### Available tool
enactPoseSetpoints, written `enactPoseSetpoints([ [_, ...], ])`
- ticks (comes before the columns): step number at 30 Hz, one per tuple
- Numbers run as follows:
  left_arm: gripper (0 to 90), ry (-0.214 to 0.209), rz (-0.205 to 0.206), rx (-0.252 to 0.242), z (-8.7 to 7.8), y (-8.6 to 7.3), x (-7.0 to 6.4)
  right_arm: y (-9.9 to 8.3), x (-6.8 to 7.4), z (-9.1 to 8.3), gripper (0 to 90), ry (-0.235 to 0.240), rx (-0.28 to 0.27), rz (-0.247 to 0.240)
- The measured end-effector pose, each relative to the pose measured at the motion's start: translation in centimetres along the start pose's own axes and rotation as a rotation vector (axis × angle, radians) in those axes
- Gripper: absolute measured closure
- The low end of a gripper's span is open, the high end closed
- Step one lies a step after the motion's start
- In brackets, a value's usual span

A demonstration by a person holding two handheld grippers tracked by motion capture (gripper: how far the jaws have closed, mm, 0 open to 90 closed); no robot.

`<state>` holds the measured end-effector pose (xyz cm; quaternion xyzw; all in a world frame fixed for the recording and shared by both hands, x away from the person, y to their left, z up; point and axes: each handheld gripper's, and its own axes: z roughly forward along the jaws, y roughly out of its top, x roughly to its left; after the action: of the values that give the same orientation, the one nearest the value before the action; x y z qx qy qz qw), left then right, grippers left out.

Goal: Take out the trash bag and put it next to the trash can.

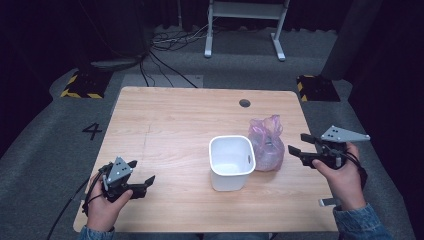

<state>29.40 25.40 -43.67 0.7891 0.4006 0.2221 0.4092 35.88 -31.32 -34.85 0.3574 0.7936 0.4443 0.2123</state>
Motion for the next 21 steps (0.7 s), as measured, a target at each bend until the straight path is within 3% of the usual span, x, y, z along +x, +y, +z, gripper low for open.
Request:
enactPoseSetpoints([
  [10,17.7,0.028,-0.013,0.012,-0.6,-0.8,1.0,-2.5,-0.5,-1.3,26.7,-0.014,0.039,0.025],
  [14,17.5,0.027,-0.026,0.020,-0.5,-1.2,1.5,-3.7,-0.8,-1.3,24.4,-0.017,0.061,0.036],
  [21,17.1,0.036,-0.012,0.046,-0.1,-1.8,2.1,-6.0,-1.4,-0.7,22.2,-0.025,0.079,0.071],
])
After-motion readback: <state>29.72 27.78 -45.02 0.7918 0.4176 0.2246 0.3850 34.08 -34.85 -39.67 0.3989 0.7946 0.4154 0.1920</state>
